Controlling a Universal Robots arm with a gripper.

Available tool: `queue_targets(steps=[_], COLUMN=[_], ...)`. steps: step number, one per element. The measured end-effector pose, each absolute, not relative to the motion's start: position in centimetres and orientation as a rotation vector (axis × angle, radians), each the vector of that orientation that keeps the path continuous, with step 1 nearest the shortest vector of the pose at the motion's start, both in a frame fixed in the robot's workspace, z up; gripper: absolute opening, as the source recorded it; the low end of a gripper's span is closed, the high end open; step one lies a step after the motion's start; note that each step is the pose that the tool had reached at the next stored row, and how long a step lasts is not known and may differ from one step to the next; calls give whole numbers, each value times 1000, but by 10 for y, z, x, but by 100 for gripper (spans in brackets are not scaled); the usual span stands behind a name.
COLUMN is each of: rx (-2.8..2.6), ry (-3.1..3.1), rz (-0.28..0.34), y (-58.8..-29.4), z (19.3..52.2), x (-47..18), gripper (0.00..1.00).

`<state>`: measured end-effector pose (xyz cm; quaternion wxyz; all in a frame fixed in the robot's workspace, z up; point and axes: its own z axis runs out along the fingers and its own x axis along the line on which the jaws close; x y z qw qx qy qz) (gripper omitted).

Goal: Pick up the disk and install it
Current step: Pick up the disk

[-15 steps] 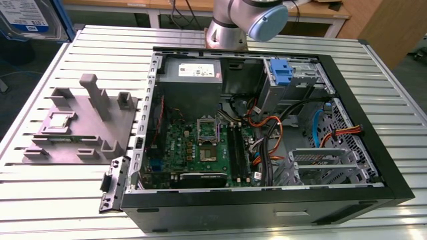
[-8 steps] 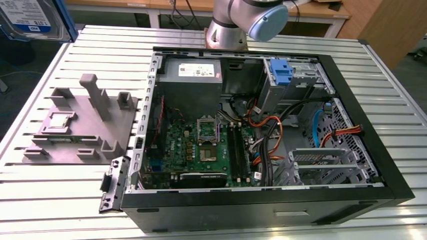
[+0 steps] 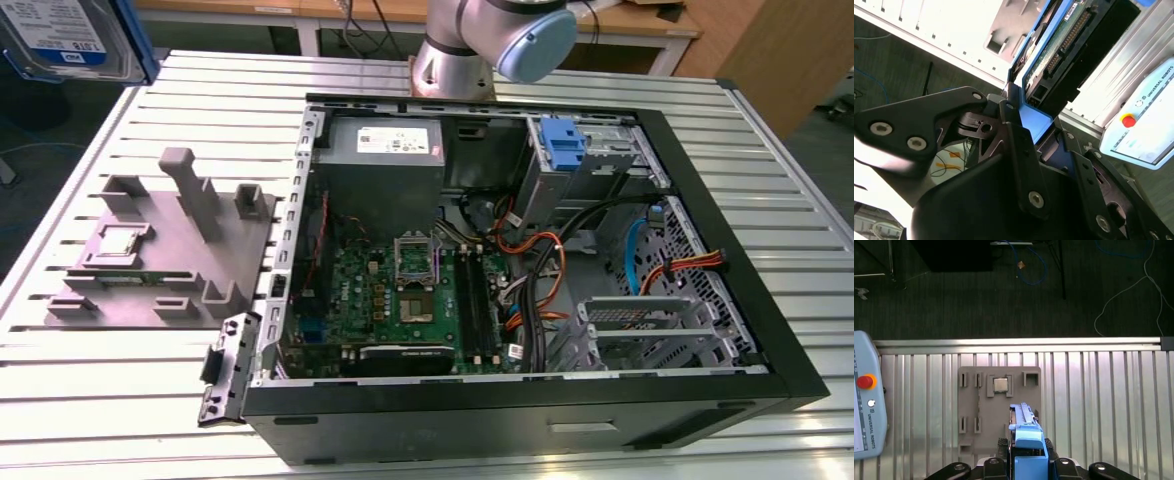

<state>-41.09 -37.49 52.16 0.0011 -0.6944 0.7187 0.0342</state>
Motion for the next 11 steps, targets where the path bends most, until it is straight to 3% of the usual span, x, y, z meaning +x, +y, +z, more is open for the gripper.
queue_targets(steps=[11], rx=[-2180], ry=[2256], rz=[107], y=[-375], z=[522], x=[-406], gripper=[36])
